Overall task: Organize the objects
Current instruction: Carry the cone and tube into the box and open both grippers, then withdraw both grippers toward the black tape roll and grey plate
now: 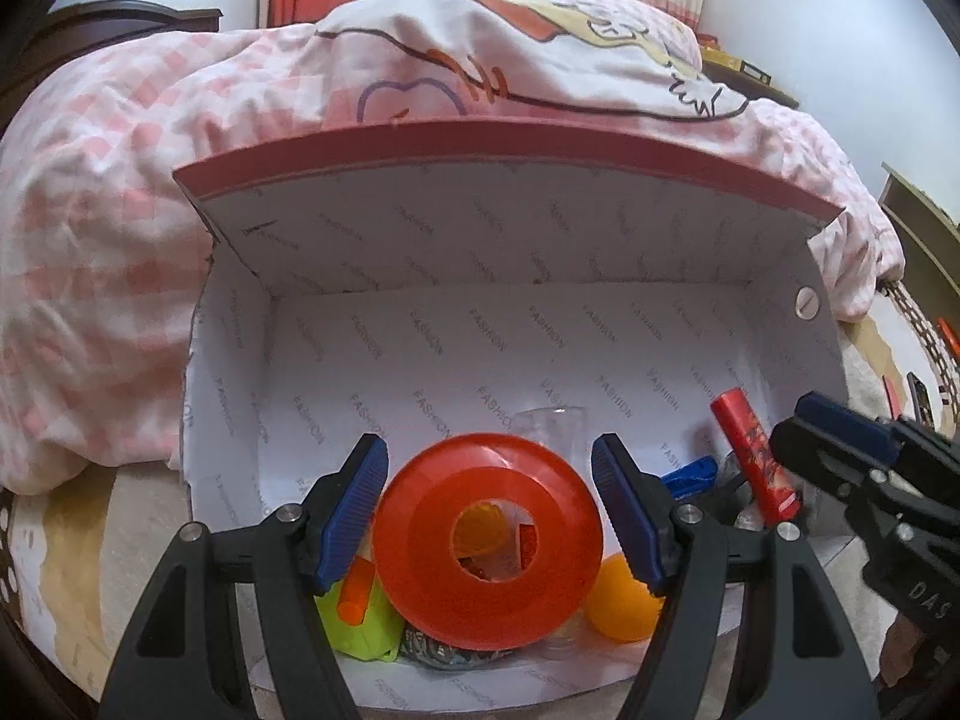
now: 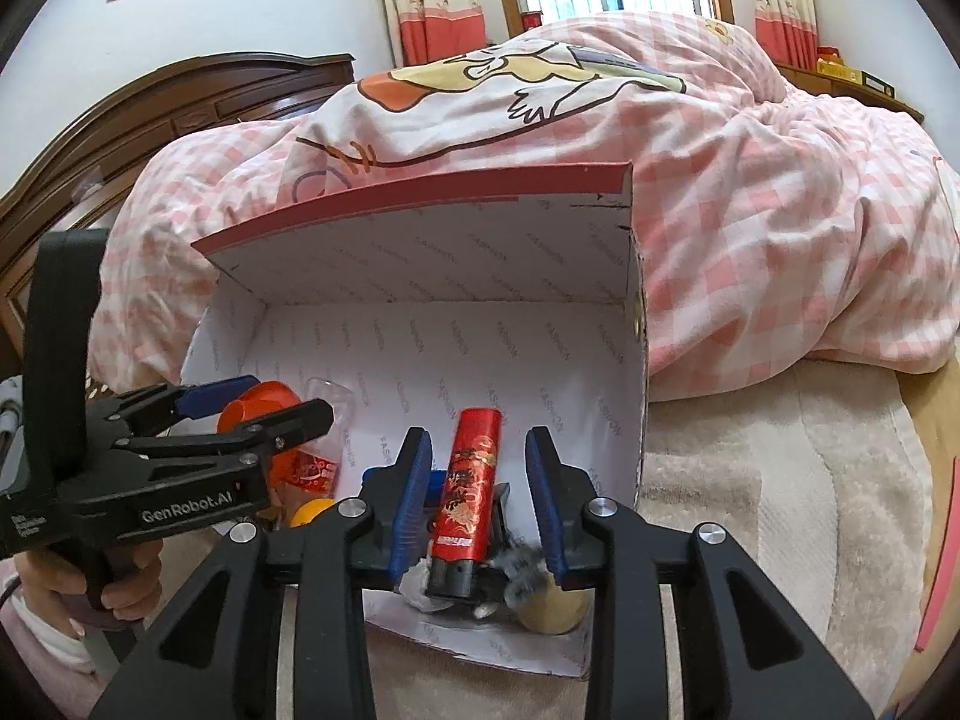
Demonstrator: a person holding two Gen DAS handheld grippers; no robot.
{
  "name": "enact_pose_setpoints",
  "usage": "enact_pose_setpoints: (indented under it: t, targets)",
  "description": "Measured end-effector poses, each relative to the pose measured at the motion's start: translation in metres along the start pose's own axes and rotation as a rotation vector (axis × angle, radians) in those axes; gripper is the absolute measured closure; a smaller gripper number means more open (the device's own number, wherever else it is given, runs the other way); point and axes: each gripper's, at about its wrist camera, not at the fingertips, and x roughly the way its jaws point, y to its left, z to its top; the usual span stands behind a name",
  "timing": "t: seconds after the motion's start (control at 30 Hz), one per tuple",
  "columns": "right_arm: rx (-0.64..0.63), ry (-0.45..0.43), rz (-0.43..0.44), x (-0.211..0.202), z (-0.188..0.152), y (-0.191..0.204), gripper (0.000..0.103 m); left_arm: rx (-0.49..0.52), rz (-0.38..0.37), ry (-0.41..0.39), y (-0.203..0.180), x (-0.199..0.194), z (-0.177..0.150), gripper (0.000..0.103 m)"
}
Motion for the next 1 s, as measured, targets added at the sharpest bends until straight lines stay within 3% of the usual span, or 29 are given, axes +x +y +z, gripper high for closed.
enact_pose_setpoints:
  t: [0.63, 1.0]
  targets:
    - [-0.016, -0.019, 0.005, -0.014, -0.008, 0.008, 0.069, 0.002, -0.008, -0.023, -0.006, -0.025, -0.004, 0.032]
    - [-0.033, -0.028, 0.022, -0.038, -0.024, 0.016, 0.068, 0.016, -0.028, -0.028, -0.01, -0.056, -0.027, 0.032]
